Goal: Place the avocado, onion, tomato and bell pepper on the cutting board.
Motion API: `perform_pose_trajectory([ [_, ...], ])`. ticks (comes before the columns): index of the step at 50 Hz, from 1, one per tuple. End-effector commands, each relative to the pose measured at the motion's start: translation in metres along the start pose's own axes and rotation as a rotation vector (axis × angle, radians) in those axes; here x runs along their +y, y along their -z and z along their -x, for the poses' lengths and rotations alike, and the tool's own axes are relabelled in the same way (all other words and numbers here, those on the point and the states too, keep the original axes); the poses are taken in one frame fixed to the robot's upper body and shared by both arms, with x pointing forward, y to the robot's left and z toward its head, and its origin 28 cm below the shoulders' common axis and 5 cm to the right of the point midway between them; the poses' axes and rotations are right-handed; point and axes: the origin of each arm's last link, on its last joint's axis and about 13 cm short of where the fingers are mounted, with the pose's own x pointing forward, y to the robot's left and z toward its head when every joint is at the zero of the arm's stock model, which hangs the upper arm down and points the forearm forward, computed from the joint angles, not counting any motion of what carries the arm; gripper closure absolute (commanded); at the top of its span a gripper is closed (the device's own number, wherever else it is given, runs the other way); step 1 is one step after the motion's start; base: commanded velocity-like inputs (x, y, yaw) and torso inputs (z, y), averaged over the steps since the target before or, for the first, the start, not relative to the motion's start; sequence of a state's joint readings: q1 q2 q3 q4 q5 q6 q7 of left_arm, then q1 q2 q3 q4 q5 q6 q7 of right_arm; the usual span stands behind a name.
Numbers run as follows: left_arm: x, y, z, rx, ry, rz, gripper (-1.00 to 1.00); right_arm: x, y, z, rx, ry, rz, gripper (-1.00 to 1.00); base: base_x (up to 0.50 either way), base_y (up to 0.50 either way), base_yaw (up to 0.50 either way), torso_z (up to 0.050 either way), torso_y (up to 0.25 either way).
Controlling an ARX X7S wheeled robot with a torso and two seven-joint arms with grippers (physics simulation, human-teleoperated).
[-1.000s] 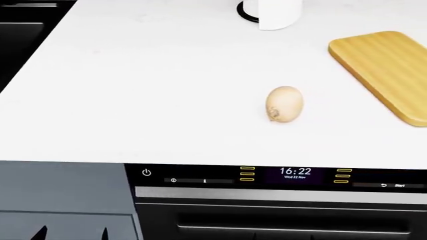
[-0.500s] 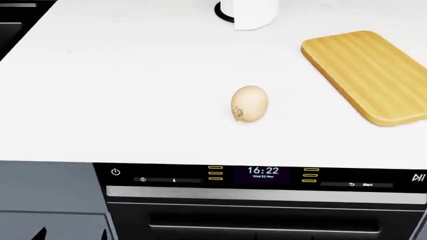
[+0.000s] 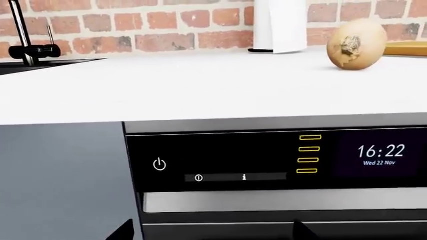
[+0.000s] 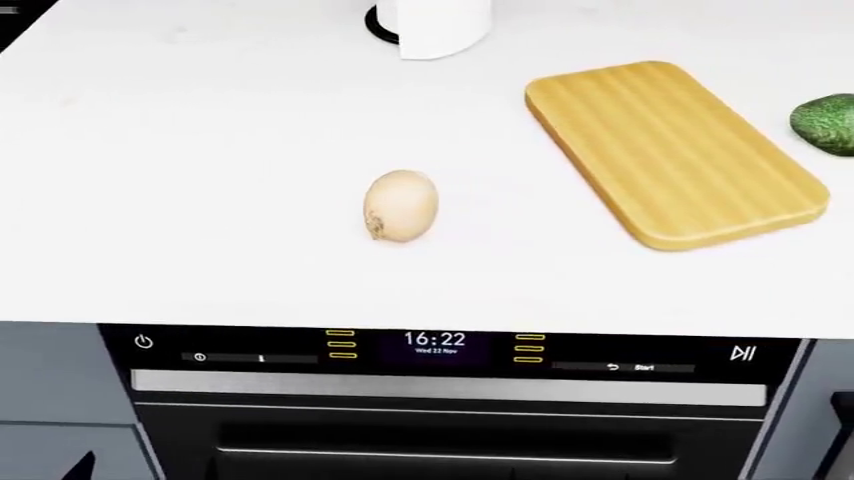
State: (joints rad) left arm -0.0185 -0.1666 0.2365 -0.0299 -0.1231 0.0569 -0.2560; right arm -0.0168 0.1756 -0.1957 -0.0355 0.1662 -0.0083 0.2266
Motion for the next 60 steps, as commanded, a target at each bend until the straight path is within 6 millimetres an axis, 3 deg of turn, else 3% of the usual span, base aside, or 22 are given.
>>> perform_pose_trajectory([
  [1, 0.0014, -0.0012, -0.0034, 0.004, -0.02, 0.007, -1.0, 0.0001, -0.002, -0.0026, -0.01, -0.018, -0.009, -1.0, 0.0, -0.27, 0.0, 0.0, 0.0],
  [60, 0.0006, -0.0017, -0.0024, 0.0, -0.019, 0.004, -1.0, 0.0001, -0.0043, -0.0001, -0.013, -0.019, -0.004, -1.0, 0.0, -0.27, 0.0, 0.0, 0.0],
])
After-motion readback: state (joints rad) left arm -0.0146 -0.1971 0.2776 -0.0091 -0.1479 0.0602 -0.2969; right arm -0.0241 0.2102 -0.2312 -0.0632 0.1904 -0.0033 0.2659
